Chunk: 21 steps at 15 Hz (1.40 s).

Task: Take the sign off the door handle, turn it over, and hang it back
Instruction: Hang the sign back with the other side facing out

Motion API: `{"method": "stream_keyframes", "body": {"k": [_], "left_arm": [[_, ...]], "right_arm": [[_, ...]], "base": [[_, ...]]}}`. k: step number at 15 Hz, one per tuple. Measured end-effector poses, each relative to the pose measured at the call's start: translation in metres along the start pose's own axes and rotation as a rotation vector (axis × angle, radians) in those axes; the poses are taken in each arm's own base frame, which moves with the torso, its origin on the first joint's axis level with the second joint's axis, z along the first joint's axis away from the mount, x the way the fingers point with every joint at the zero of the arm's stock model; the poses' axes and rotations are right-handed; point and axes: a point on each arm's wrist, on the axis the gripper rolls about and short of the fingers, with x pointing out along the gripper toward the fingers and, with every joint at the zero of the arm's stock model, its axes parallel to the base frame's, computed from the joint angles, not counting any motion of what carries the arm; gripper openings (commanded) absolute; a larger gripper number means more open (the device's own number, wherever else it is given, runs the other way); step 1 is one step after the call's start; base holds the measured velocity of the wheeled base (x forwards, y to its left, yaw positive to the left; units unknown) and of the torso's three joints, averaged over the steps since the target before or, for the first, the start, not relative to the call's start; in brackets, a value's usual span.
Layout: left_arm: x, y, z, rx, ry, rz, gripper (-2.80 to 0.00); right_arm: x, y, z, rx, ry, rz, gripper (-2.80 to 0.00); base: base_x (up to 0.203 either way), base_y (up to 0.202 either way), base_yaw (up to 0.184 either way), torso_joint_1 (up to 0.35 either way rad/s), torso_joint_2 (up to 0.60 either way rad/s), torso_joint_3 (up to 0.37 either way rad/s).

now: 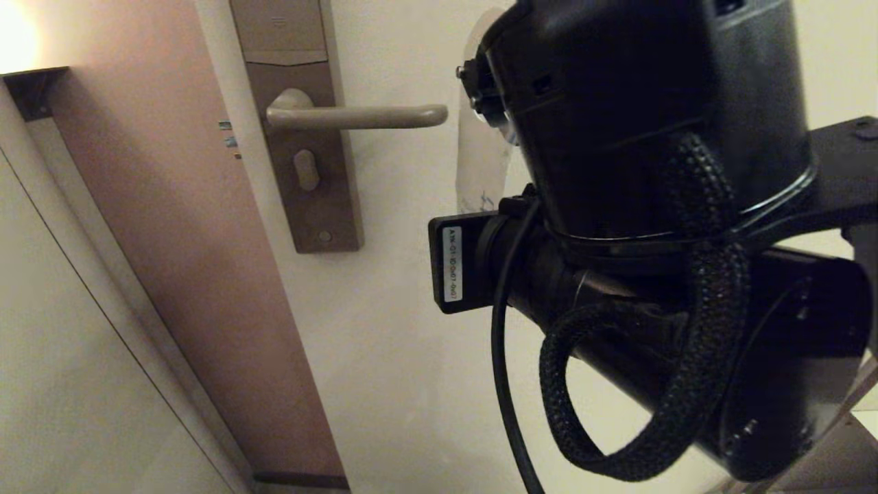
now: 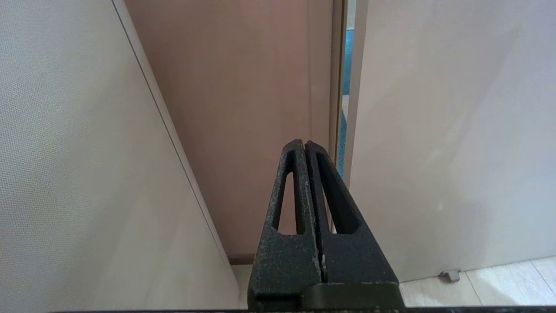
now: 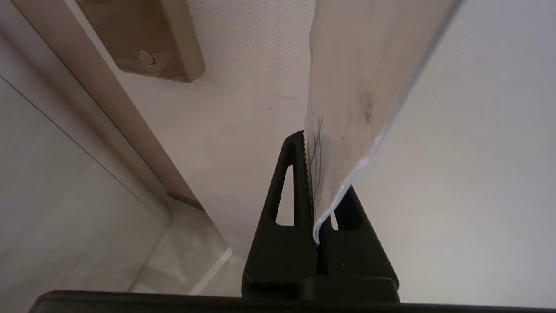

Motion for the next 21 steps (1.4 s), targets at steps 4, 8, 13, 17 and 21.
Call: {"method": "stream_keyframes", "body": {"k": [4, 8, 13, 17, 21], "left_arm": [[0.000, 0.000, 0.000, 0.000, 0.000, 0.000, -2.80], [0.000, 0.000, 0.000, 0.000, 0.000, 0.001, -2.80], [0.000, 0.000, 0.000, 0.000, 0.000, 0.000, -2.80], [0.000, 0.000, 0.000, 0.000, 0.000, 0.000, -2.80], [0.000, 0.000, 0.000, 0.000, 0.000, 0.000, -2.80]], "right_arm": [[0.009, 0.007, -0.005, 0.011, 0.011, -0.010, -2.80], [0.016, 0.013, -0.007, 0.010, 0.010, -0.020, -2.80], [0.024, 0.020, -0.007, 0.007, 0.005, -0.036, -2.80], [0.030, 0.025, -0.010, 0.002, 0.001, -0.057, -2.80], [0.037, 0.033, -0.006, -0.001, 0.000, -0.066, -2.80]], "base": [[0.000, 0.000, 0.000, 0.000, 0.00, 0.000], [0.000, 0.000, 0.000, 0.000, 0.00, 0.000], [0.000, 0.000, 0.000, 0.000, 0.00, 0.000], [0.000, 0.000, 0.000, 0.000, 0.00, 0.000], [0.000, 0.000, 0.000, 0.000, 0.00, 0.000]]}}
